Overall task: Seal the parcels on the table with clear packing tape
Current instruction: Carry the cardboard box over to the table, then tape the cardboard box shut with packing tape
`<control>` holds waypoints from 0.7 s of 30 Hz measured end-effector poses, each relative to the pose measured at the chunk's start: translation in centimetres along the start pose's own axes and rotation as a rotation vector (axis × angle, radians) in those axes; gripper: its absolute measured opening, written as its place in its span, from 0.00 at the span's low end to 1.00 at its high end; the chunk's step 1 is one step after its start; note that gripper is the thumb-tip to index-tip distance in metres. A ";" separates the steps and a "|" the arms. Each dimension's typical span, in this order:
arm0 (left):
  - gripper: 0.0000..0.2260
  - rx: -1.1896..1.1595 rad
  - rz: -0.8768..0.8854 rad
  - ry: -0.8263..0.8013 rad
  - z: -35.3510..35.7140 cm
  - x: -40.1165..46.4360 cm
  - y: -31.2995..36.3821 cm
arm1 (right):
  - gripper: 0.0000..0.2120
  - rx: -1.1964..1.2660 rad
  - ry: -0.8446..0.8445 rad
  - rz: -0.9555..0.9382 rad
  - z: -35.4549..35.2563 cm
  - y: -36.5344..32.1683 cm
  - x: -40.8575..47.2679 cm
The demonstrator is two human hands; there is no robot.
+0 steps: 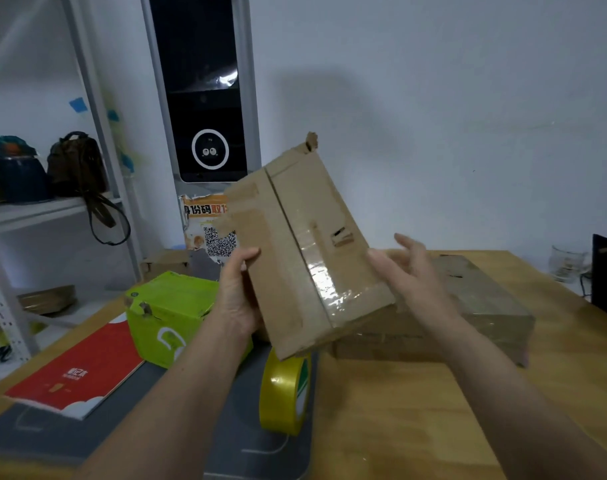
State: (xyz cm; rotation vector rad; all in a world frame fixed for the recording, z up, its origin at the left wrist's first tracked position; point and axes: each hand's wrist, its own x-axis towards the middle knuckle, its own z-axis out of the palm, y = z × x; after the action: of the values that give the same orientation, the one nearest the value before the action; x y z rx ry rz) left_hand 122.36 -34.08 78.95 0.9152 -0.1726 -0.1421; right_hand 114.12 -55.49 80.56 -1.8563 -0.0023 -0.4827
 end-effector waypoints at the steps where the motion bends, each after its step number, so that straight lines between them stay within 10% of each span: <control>1: 0.14 -0.036 0.003 0.003 -0.4 0.1 -0.3 | 0.51 0.028 -0.126 0.072 -0.2 -0.8 -0.4; 4: 0.17 -0.104 -0.026 -0.013 -0.9 0.0 -0.8 | 0.43 0.042 -0.313 0.060 0.0 -1.8 -1.2; 10: 0.19 0.025 -0.106 -0.150 -0.1 0.2 -0.4 | 0.51 -0.156 -0.142 -0.095 0.3 -0.7 -0.7; 21: 0.29 0.522 0.070 -0.325 2.8 -0.5 -0.4 | 0.46 0.237 -0.158 0.110 -2.4 5.0 1.0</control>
State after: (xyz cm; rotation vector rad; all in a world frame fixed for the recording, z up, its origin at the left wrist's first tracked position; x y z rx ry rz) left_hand 121.28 -36.43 80.29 1.4012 -0.5618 -0.1845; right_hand 115.47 -59.60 76.94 -1.6468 -0.0606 -0.2472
